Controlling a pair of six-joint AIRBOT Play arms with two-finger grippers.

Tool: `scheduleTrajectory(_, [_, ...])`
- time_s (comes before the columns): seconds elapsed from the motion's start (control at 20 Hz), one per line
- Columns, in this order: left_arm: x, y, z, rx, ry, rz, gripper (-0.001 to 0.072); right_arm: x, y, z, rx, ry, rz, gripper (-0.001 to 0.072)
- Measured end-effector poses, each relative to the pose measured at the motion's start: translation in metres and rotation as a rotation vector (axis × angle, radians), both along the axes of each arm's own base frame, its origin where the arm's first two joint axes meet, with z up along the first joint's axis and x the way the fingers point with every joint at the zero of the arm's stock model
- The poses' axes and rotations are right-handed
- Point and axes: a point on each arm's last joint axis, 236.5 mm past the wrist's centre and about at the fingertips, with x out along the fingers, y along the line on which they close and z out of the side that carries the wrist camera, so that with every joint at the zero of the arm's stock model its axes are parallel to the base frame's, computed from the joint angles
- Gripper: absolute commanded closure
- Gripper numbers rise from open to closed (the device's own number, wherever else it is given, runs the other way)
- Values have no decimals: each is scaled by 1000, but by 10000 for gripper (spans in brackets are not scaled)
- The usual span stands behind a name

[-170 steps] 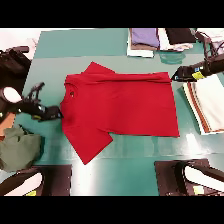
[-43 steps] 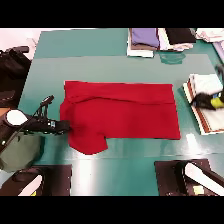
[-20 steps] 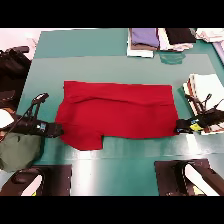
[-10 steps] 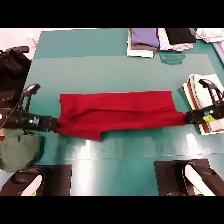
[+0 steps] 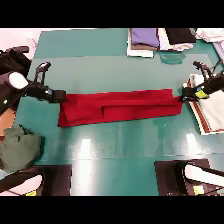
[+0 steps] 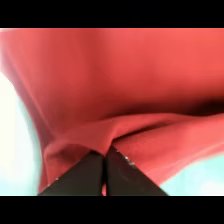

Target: Fold the shirts.

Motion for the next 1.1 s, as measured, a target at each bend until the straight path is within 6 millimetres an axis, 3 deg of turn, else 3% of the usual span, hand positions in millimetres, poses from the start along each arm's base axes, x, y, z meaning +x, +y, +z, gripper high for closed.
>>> scheduleTrajectory(0.05, [10, 0, -4, 1, -9, 6, 680, 10, 2, -3, 21, 1, -4, 691])
scheduleTrajectory(0.1, [19, 0, -6, 1, -20, 10, 519, 19, 4, -6, 42, 0, -8, 536])
scheduleTrajectory(0.15, [26, 0, -7, 1, -29, 14, 243, 28, 5, -8, 59, -5, -13, 317])
scheduleTrajectory(0.2, [31, 0, -8, -1, -37, 19, 163, 36, 6, -9, 75, -9, -17, 241])
scheduleTrajectory(0.25, [36, 0, -7, -6, -46, 26, 160, 44, 8, -9, 94, -19, -21, 241])
scheduleTrajectory(0.4, [44, -5, 2, -26, -57, 34, 165, 60, 10, -5, 122, -55, -5, 241])
scheduleTrajectory(0.45, [44, -6, 5, -33, -53, 34, 325, 61, 9, -4, 128, -61, 3, 241])
scheduleTrajectory(0.5, [44, -7, 8, -37, -49, 33, 577, 60, 5, -4, 134, -57, 5, 241])
scheduleTrajectory(0.55, [42, -9, 10, -43, -37, 29, 685, 57, 0, -6, 140, -50, 3, 229])
scheduleTrajectory(0.65, [38, -13, 12, -51, -19, 19, 683, 48, -14, -16, 156, -24, -31, 89])
scheduleTrajectory(0.7, [37, -16, 12, -58, -14, 11, 683, 41, -23, -24, 163, -5, -56, 76])
scheduleTrajectory(0.9, [33, -49, 18, -96, -25, -39, 683, 15, -41, -63, 222, 68, -141, 77])
scheduleTrajectory(1.05, [32, -84, 21, -126, -53, -75, 683, 14, -22, -80, 338, 88, -145, 108])
scheduleTrajectory(1.1, [29, -97, 19, -134, -52, -90, 684, 16, -13, -83, 373, 92, -140, 191])
